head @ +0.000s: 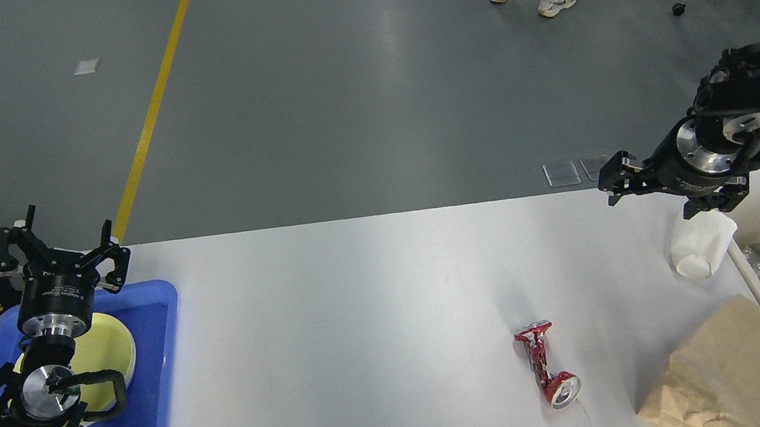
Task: Tidy desktop
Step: 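Move the right gripper down toward the white cup near the bin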
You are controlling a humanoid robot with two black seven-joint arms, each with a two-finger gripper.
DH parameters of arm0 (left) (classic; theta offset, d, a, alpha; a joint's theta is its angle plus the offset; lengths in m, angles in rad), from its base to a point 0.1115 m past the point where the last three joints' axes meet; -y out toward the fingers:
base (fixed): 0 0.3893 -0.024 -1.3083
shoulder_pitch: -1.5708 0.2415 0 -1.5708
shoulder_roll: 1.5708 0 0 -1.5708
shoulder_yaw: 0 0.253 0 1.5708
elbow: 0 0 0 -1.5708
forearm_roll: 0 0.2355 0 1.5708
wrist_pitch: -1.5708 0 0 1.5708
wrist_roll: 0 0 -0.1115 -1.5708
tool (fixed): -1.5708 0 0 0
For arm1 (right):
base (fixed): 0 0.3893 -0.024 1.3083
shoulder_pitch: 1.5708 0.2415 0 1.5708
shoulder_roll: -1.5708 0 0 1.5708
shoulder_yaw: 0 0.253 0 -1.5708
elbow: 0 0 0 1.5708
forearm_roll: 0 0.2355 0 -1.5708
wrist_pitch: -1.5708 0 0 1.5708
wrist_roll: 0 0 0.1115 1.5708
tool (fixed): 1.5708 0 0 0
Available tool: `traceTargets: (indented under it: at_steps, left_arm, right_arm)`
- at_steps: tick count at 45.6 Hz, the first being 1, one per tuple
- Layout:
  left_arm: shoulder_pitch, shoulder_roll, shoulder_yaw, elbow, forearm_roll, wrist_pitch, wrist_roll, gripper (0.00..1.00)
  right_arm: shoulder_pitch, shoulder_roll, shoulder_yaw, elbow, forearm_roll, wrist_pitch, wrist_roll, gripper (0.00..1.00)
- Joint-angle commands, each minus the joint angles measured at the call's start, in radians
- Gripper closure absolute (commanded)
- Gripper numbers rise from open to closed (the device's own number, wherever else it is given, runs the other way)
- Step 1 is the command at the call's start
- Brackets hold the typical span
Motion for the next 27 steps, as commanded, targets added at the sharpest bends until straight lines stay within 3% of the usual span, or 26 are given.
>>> traceTargets:
  at_steps: [1,9,16,27]
  left_arm:
    - [0.0,0.0,0.0,0.0,0.0,0.0,0.0,0.03]
    - [0.0,0.0,0.0,0.0,0.0,0.0,0.0,0.03]
    - [0.0,0.0,0.0,0.0,0.0,0.0,0.0,0.03]
    - [0.0,0.0,0.0,0.0,0.0,0.0,0.0,0.03]
  right_arm:
    - [0.126,0.009,-0.028,0.07,0.0,0.082,0.0,0.0]
    - [0.258,0.009,-0.074,0.101,0.0,0.122,0.0,0.0]
    - [0.194,-0.001,-0.071,0.072,0.0,0.079,-0.002,0.0]
    - [-0.309,-0.001,-0.039,-0.287,0.002,-0.294,-0.003,0.0]
